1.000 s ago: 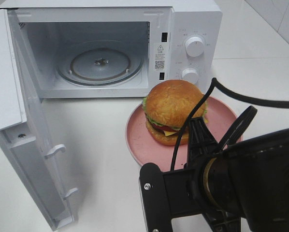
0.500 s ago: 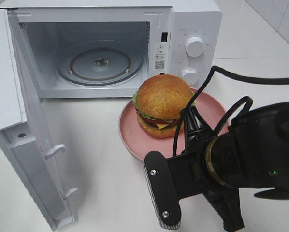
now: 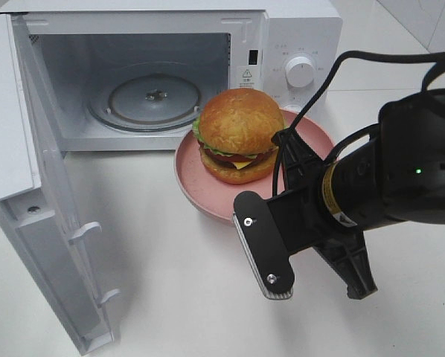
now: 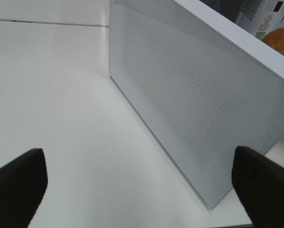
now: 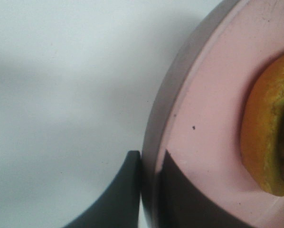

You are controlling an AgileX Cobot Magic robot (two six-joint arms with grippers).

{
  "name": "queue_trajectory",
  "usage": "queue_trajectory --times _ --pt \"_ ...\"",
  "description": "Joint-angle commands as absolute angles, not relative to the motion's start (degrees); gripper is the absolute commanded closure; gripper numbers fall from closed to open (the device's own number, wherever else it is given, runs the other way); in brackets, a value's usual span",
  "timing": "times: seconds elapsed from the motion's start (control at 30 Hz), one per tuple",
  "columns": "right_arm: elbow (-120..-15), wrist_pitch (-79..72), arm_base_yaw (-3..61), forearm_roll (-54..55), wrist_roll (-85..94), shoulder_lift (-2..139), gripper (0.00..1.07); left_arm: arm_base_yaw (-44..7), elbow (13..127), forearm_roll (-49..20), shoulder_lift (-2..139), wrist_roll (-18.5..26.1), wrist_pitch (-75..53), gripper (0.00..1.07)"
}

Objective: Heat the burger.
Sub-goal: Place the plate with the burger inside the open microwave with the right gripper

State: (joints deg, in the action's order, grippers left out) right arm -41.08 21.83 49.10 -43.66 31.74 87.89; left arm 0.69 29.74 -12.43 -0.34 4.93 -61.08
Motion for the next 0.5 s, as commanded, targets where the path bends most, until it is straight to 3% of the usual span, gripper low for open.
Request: queue_trajectory --times 0.03,0.5 --pt "-42.63 19.48 47.78 -41.08 38.85 87.43 1.07 0.74 29.68 -12.43 -1.38 4.81 -61.31 0.09" --pt "-43.66 13.81 40.68 -14.27 75.23 87.43 1.07 0.74 29.68 -12.43 -1.38 4.81 -61.31 0.09"
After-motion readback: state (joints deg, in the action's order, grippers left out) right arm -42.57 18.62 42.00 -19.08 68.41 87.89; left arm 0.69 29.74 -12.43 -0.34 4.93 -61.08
